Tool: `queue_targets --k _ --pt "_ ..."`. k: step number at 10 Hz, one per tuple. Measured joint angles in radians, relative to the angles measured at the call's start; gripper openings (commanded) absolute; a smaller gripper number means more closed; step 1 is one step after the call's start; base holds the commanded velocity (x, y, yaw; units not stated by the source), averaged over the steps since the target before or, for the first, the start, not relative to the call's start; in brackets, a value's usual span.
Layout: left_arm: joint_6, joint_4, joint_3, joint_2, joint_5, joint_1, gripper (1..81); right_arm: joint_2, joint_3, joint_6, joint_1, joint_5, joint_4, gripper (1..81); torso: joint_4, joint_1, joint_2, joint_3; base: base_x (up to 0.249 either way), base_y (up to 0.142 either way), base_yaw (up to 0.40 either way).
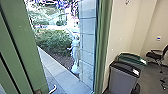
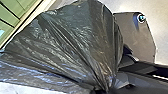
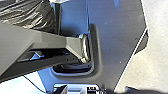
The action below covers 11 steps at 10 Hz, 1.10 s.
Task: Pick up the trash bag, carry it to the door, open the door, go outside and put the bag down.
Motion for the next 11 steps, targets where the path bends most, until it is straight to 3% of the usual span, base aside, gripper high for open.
queue_targets --k 2,7,11 --pt "0.000 0.049 0.000 0.000 -0.071 0.039 1.0 -0.001 -0.013 0.000 0.000 0.000 0.000 81.1 0.000 0.000 0.000 0.000 0.000 0.000 0.000" --pt "0.000 0.057 0.000 0.000 -0.078 0.033 1.0 0.000 -0.013 0.000 0.000 0.000 0.000 81.1 0.000 0.000 0.000 0.000 0.000 0.000 0.000" --pt "0.000 0.060 0.000 0.000 -0.074 0.032 1.0 0.000 -0.013 0.000 0.000 0.000 0.000 81.1 0.000 0.000 0.000 0.000 0.000 0.000 0.140"
